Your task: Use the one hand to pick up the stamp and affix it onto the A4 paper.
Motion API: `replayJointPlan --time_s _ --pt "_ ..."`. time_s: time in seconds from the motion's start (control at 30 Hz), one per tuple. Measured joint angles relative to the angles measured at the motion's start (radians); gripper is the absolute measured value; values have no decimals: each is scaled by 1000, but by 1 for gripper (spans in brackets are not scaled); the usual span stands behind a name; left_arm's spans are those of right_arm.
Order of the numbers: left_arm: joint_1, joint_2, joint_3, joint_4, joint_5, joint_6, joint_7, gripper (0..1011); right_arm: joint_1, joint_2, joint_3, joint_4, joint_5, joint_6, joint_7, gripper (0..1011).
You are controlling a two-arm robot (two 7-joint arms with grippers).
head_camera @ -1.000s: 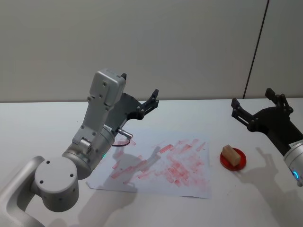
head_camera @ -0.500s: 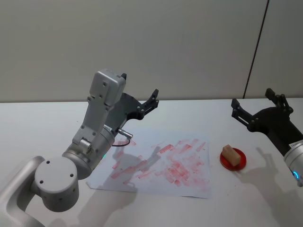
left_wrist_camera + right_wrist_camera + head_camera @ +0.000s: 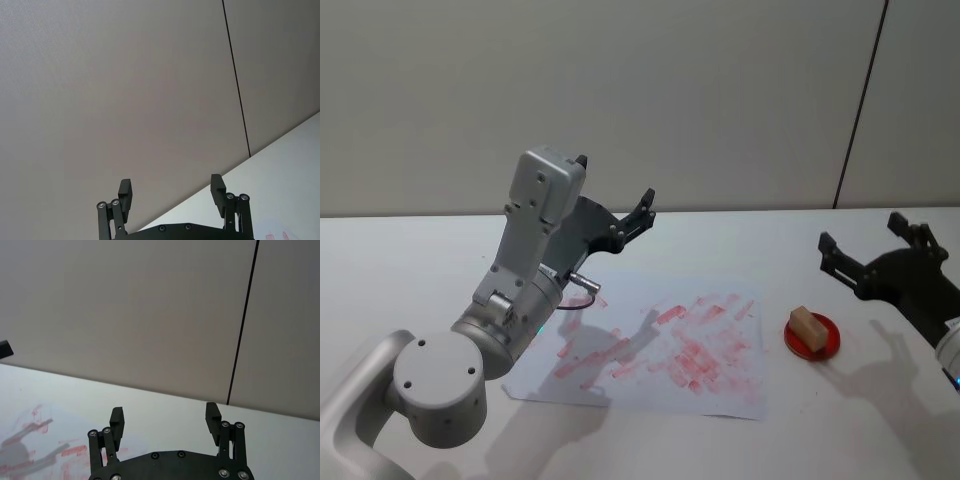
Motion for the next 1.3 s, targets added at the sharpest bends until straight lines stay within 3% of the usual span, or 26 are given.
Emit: replayJointPlan --time_s 0.33,0.63,1.0,1.3 --pt "0 0 0 0 0 0 0 1001 -7 16 5 13 3 89 20 1001" --pt "0 0 0 0 0 0 0 1001 32 -5 -18 92 -59 152 58 1001" --pt "0 0 0 0 0 0 0 1001 85 -44 -45 194 -118 179 92 1001" --pt "0 0 0 0 0 0 0 1001 106 -65 -62 238 -144 182 117 1001"
